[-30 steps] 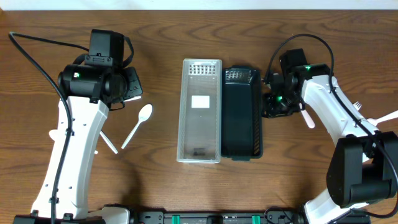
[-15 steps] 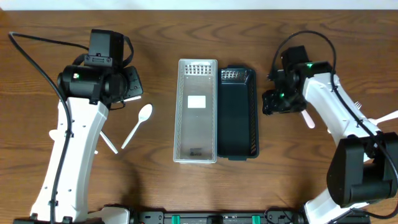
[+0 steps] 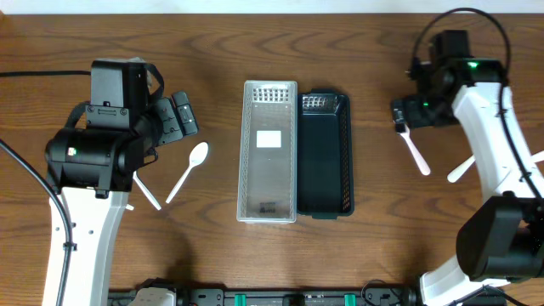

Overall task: Pack container
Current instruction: 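Lower the right gripper onto a white fork and grasp it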

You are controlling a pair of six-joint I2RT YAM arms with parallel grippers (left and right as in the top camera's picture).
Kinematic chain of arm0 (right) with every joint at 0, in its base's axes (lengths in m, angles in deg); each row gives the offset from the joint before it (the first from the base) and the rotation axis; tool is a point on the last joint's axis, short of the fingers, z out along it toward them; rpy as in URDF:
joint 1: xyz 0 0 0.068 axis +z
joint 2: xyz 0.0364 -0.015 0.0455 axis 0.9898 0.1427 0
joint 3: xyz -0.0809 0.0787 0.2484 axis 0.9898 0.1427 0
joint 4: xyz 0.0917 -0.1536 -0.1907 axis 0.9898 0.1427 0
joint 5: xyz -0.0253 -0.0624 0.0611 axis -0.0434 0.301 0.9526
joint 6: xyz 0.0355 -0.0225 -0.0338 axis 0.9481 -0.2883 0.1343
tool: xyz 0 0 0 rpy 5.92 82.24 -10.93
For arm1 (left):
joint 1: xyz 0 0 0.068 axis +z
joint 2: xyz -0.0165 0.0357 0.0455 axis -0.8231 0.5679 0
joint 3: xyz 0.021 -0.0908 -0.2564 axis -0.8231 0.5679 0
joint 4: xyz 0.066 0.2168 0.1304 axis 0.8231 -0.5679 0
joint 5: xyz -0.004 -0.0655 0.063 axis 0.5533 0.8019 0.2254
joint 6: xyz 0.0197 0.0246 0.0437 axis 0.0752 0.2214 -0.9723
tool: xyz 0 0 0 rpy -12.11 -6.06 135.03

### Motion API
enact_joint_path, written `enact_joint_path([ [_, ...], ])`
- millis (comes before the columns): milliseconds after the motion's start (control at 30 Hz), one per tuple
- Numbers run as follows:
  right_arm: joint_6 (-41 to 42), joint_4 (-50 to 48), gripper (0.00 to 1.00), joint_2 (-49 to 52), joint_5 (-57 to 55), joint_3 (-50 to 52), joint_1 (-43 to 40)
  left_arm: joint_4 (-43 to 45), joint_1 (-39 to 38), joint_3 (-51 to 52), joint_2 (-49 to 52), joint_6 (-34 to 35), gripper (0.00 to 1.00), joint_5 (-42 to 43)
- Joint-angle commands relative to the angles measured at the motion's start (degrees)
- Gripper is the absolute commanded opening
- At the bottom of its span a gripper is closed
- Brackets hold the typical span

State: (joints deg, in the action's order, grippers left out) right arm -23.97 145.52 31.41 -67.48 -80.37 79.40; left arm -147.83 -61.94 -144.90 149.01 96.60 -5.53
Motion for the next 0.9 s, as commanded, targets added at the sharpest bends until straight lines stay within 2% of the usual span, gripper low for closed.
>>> enact_joint_path([
  [0,-3.3,0.2,0.99,2.0,0.7,2.0,-3.8,-0.3,1.1,-1.1,0.0,0.3,0.98,-0.7],
  [167,-7.0,-0.6,0.98,4.6,3.1,2.3,-6.0,-0.2,1.1,-1.1,0.1,0.3,0.98,-0.7],
  [333,-10.7,-6.3,0.99,7.0,3.3,2.3,-4.8,-0.2,1.1,-1.1,0.3,0.3,0.98,-3.3],
  [500,-15.4,-8.0,0.99,11.3,3.1,2.3,-4.2,-0.4,1.1,-1.1,0.3,0.2,0.98,-3.7],
  [867,-18.3,-15.4,0.99,18.3,3.3,2.3,-2.1,-1.2,1.1,-1.1,0.3,0.3,0.98,-3.7],
])
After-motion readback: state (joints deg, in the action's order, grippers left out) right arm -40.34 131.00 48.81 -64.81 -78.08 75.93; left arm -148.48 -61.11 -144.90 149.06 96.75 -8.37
